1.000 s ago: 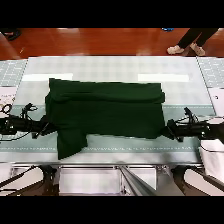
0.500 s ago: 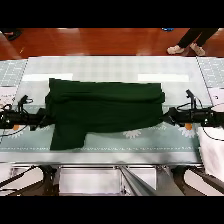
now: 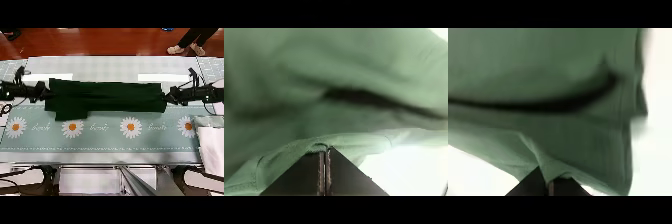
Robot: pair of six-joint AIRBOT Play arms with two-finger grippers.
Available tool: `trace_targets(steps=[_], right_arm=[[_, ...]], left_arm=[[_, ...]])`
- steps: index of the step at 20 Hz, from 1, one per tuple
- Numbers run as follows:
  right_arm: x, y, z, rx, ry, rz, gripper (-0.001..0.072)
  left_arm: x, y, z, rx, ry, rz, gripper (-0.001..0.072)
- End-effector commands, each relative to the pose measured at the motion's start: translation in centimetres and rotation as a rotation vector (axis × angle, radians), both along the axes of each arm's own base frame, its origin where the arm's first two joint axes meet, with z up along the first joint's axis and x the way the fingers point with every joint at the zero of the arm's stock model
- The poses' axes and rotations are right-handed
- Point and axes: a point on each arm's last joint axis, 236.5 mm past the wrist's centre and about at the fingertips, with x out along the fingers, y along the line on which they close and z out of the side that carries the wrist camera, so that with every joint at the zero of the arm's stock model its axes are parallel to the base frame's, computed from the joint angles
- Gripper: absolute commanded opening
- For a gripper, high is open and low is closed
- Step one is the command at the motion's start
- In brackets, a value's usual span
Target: Fold the shirts.
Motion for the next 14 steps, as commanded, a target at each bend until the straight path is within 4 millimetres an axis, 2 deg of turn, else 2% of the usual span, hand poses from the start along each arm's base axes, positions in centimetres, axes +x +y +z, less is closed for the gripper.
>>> trace_targets(steps=[1,4,7,11,14], right_arm=[[3.7,-0.7,0.3,-0.009,-0.026,-0.016,0.0020],[5.4,-1.0,-0.4,-0.002,-0.026,-0.019,0.0020],[7.2,-1.3,-1.2,0.013,-0.042,-0.053,0.0019],[9.5,-1.2,-2.5,0.014,-0.055,-0.065,0.0020],[10.6,-1.4,-3.9,0.009,-0.054,-0.089,0.0020]], left_arm=[[5.0,-0.6,1.8,-0.005,-0.040,0.010,0.0018],[7.8,-0.2,1.4,-0.015,-0.037,0.015,0.0018],[9.5,-0.4,-0.4,-0.022,-0.018,0.004,0.0018],[10.6,-0.2,-3.6,-0.029,0.019,0.015,0.0018],[11.4,0.3,-4.6,-0.013,0.005,0.041,0.0019]])
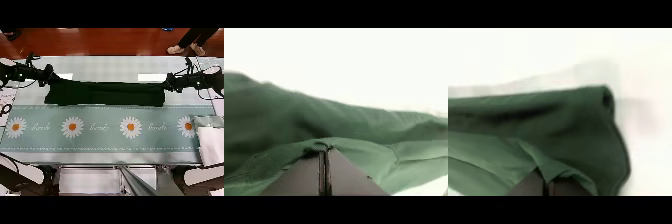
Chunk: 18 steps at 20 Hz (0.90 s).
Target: Fold the shirts.
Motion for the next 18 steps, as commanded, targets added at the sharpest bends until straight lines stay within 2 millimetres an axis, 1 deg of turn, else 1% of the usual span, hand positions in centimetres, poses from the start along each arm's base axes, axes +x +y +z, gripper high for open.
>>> trace_targets(steps=[1,2,3,4,5,6,8,10,11,12,14,15,16,17,18], right_arm=[[1.7,-0.5,-1.5,-0.010,-0.012,-0.039,0.0020],[2.0,-0.8,-1.7,-0.018,-0.018,-0.051,0.0069],[2.2,-0.9,-1.7,-0.021,-0.023,-0.061,0.0328],[2.2,-0.9,-1.5,-0.019,-0.026,-0.061,0.0414],[2.0,-1.0,-1.1,-0.014,-0.023,-0.051,0.0414],[1.8,-1.3,-0.2,0.000,-0.021,-0.041,0.0414],[0.7,-2.3,2.4,0.033,-0.017,-0.016,0.0414],[-1.6,-3.9,5.5,0.063,-0.013,0.015,0.0414],[-3.1,-5.2,6.9,0.053,-0.009,0.031,0.0414],[-4.7,-6.9,8.0,0.019,0.001,0.034,0.0413],[-7.5,-10.7,9.6,-0.099,0.008,-0.004,0.0413],[-8.6,-12.3,10.0,-0.149,-0.002,-0.054,0.0413],[-9.4,-13.3,10.0,-0.177,-0.021,-0.116,0.0413],[-9.9,-13.9,9.5,-0.189,-0.035,-0.174,0.0414],[-10.4,-14.2,8.2,-0.196,-0.032,-0.230,0.0413]], left_arm=[[1.1,0.5,-1.3,0.014,-0.010,0.025,0.0024],[1.1,0.5,-1.3,0.014,-0.010,0.023,0.0166],[0.6,0.2,-1.2,0.003,0.004,0.007,0.0459],[0.2,0.0,-0.8,-0.007,0.015,-0.015,0.0501],[-0.1,0.1,-0.3,-0.015,0.022,-0.032,0.0501],[-0.5,0.4,0.6,-0.029,0.032,-0.046,0.0501],[-2.1,2.1,1.8,-0.021,0.122,-0.008,0.0500],[-4.1,4.4,3.7,0.088,0.117,-0.047,0.0500],[-4.6,5.2,5.2,0.143,0.083,-0.065,0.0500],[-4.8,5.9,7.2,0.195,0.029,-0.073,0.0500],[-4.9,6.8,11.3,0.260,-0.104,-0.010,0.0500],[-5.2,6.9,13.0,0.297,-0.175,0.020,0.0500],[-6.0,6.8,14.3,0.327,-0.236,0.055,0.0500],[-7.1,6.3,14.9,0.348,-0.276,0.080,0.0500],[-8.5,5.5,14.9,0.366,-0.309,0.094,0.0500]])
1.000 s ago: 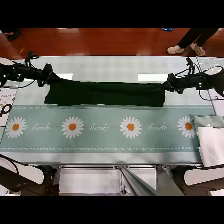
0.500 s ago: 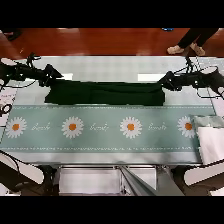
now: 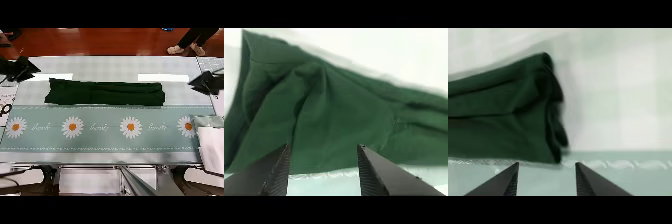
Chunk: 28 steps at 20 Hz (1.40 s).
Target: Fold the shirts.
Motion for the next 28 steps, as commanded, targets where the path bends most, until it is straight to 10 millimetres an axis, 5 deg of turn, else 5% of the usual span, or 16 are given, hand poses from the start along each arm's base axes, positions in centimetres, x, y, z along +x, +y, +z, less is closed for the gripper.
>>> trace_targets(steps=[1,6,12,20,21,23,25,27,28], right_arm=[[-2.7,-2.5,-2.2,-0.065,-0.008,-0.173,0.0414],[-0.2,2.0,-7.2,0.151,0.001,-0.176,0.0420],[2.8,6.6,-12.2,0.301,0.111,-0.096,0.0420],[5.8,13.3,-14.2,0.339,0.167,0.041,0.0413],[6.2,13.8,-14.0,0.326,0.154,0.051,0.0389],[7.1,14.7,-13.0,0.312,0.120,0.091,0.0015],[7.3,15.2,-11.4,0.309,0.093,0.132,0.0020],[6.7,14.7,-9.6,0.254,0.069,0.178,0.0020],[6.0,14.1,-8.7,0.197,0.068,0.205,0.0020]], left_arm=[[-3.5,-0.8,2.0,0.102,-0.164,0.062,0.0500],[-8.3,-5.1,-2.5,0.088,-0.127,0.025,0.0500],[-7.9,-7.7,-3.1,0.041,-0.119,-0.015,0.0500],[-7.8,-8.1,-2.9,0.010,-0.121,-0.008,0.0500],[-7.7,-8.3,-2.8,-0.001,-0.122,-0.005,0.0500],[-7.7,-8.4,-2.7,-0.008,-0.124,-0.004,0.0499],[-7.8,-8.5,-2.7,-0.012,-0.122,-0.005,0.0482],[-8.0,-9.0,-2.7,-0.033,-0.111,-0.016,0.0052],[-8.1,-9.6,-2.6,-0.031,-0.114,-0.034,0.0019]])
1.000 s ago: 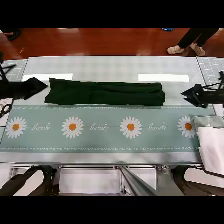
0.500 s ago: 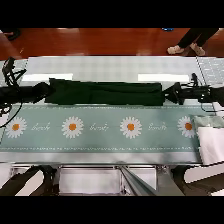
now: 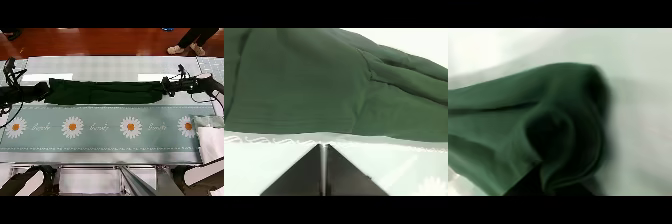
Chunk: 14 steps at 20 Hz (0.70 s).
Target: Fold the shirts.
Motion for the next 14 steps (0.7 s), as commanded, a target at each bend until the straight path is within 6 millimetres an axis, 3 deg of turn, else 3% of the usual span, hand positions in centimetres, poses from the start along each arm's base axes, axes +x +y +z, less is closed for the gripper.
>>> trace_targets(steps=[1,4,8,12,14], right_arm=[[-1.7,-0.8,3.2,-0.127,-0.035,0.097,0.0019],[-3.9,-2.0,8.1,-0.238,-0.120,0.111,0.0019],[-9.1,-2.2,13.5,-0.350,-0.219,0.138,0.0020],[-12.9,-1.4,19.1,-0.381,-0.340,0.087,0.0020],[-14.4,-0.9,21.1,-0.380,-0.373,0.077,0.0020]], left_arm=[[-0.4,-1.7,0.1,-0.012,0.000,-0.053,0.0019],[-0.6,-5.9,-0.5,-0.007,-0.003,-0.155,0.0018],[-0.3,-14.2,-3.2,-0.022,0.072,-0.334,0.0018],[2.2,-25.4,-4.0,-0.029,0.080,-0.540,0.0018],[2.3,-30.9,-5.2,-0.047,0.127,-0.631,0.0018]])
